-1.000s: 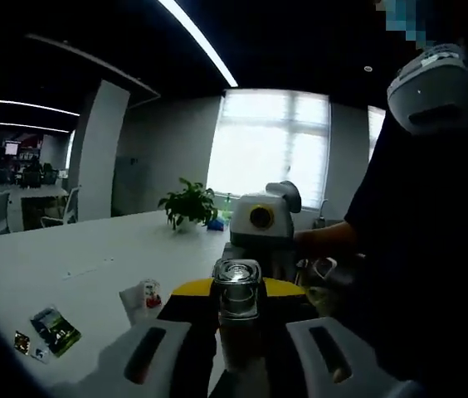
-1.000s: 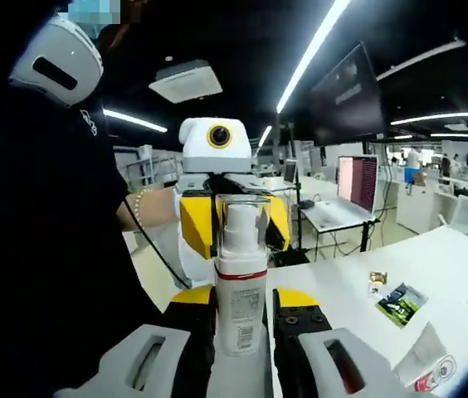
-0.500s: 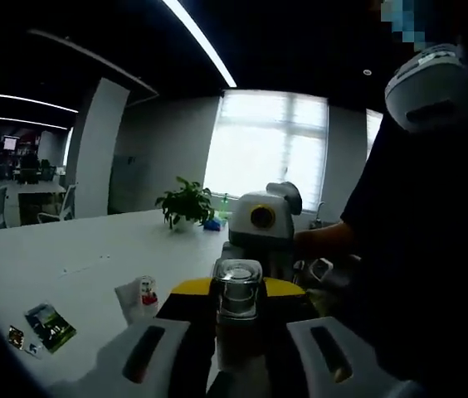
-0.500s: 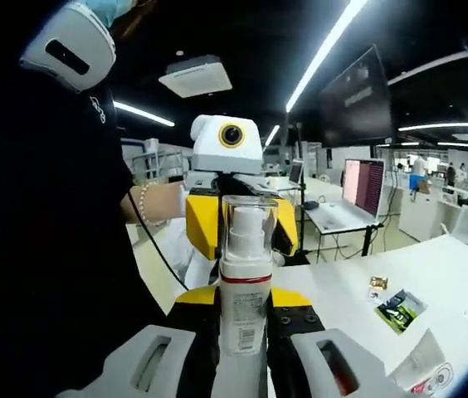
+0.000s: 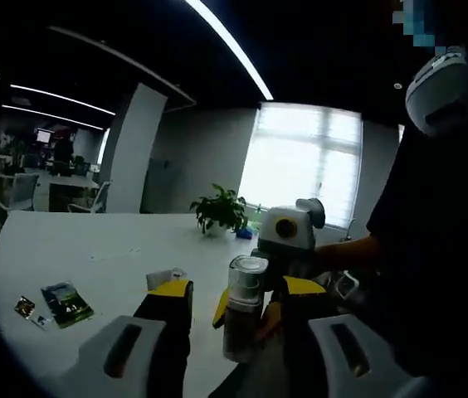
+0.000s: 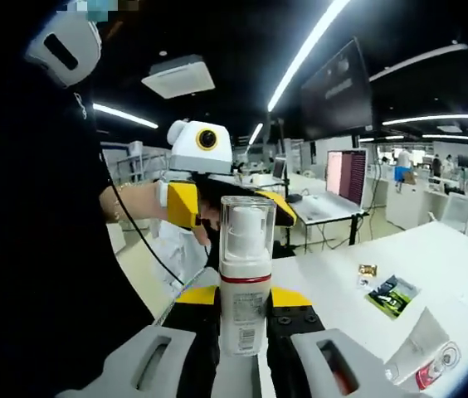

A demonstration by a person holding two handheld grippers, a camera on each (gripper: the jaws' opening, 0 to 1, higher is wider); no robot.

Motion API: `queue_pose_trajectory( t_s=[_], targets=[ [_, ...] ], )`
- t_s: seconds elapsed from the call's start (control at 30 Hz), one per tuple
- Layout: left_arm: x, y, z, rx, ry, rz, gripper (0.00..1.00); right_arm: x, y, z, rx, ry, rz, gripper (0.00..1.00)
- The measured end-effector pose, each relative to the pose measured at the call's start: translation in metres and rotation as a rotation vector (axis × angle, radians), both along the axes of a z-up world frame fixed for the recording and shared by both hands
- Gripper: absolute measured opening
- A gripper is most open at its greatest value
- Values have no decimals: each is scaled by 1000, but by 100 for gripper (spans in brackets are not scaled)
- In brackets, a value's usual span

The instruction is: Arrange the skincare products in the storage area until every visible bottle or jar stands upright without overlapping.

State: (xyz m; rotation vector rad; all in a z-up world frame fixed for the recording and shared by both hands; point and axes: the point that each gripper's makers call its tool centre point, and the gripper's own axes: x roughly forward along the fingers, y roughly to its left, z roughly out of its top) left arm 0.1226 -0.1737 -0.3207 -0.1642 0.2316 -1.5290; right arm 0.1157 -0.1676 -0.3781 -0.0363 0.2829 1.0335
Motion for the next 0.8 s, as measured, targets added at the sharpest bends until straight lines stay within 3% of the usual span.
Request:
queue_pose_trajectory(
  t_s=[0.23, 0.43, 0.63, 0.8],
  targets=[
    [13, 6, -36, 88, 5, 123, 70, 13, -26, -13, 23, 30, -114, 10],
    [22, 12, -51, 115, 19, 187, 89, 19, -51, -26, 15, 48, -201, 10],
    [24, 12, -64, 156, 9, 204, 98, 19, -72, -36, 9, 52, -277, 10],
    [22, 7, -73, 188, -6, 202, 99, 17, -85, -43, -7, 47, -312, 11]
  ],
)
